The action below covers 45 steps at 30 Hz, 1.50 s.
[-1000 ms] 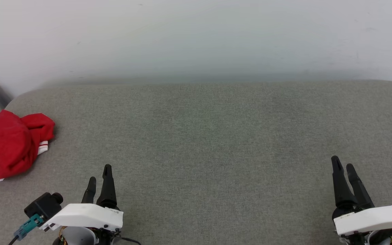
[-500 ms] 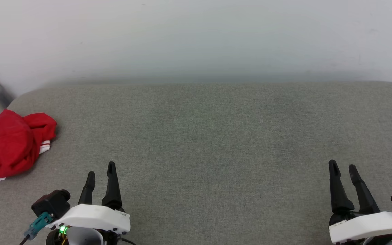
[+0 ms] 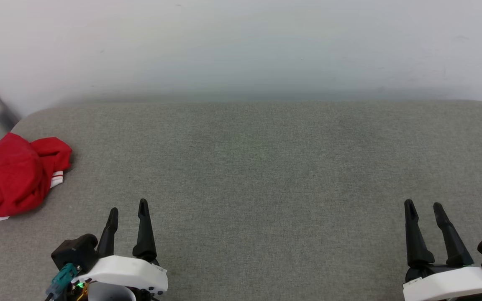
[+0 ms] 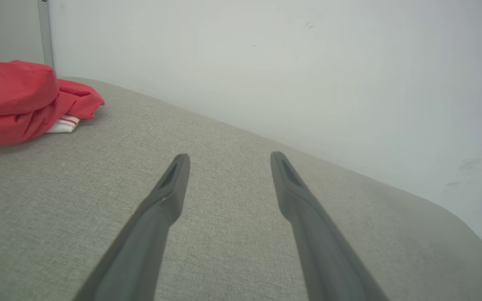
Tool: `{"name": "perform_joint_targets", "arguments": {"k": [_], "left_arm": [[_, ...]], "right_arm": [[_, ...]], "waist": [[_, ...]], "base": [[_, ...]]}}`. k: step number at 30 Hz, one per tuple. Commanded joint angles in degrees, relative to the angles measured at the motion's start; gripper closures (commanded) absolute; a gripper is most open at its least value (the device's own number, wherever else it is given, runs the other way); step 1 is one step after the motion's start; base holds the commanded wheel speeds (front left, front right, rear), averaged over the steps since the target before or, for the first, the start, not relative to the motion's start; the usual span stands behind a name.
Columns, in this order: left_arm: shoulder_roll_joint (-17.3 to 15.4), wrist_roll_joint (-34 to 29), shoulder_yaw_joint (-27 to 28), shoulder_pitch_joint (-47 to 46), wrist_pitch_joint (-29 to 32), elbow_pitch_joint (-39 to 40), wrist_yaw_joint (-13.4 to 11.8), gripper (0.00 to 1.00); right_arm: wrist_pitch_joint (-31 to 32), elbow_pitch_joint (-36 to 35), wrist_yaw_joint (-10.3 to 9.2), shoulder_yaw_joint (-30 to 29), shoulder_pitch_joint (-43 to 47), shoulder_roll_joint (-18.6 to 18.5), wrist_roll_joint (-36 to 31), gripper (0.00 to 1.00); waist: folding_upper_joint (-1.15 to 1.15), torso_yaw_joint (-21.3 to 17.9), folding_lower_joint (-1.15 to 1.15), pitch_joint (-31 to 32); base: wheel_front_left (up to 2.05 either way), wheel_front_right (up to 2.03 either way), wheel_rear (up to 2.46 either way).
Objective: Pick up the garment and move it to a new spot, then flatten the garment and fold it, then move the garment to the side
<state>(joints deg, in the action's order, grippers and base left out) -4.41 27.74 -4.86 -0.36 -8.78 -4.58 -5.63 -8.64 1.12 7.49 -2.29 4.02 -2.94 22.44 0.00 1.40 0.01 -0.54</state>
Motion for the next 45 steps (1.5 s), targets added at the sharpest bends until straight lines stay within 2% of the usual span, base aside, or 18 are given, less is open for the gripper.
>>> {"name": "perform_joint_targets", "arguments": {"k": [1,23,45], "left_arm": [[-0.07,-1.33,-0.09,0.01,-0.44,0.78,-0.12,0.0],[0.64,-13.11,-0.99,1.38,-3.34,0.43,0.04,0.0],[1.48,-21.04,-0.47,2.68,-6.04,-0.77,0.9,0.0]], "right_arm": [[-0.62,-0.95,0.01,-0.05,0.23,0.05,-1.36,0.0],[-3.54,-2.89,0.0,-0.13,2.49,0.07,-11.26,0.0],[-6.18,-4.23,-0.01,0.04,4.48,0.11,-19.01,0.0]], "waist": [[0.0,0.02,-0.01,0.0],[0.0,0.31,-0.01,-0.03],[0.0,0.88,-0.01,0.09]], "base": [[0.0,0.0,0.0],[0.0,0.0,0.0],[0.0,0.0,0.0]]}}
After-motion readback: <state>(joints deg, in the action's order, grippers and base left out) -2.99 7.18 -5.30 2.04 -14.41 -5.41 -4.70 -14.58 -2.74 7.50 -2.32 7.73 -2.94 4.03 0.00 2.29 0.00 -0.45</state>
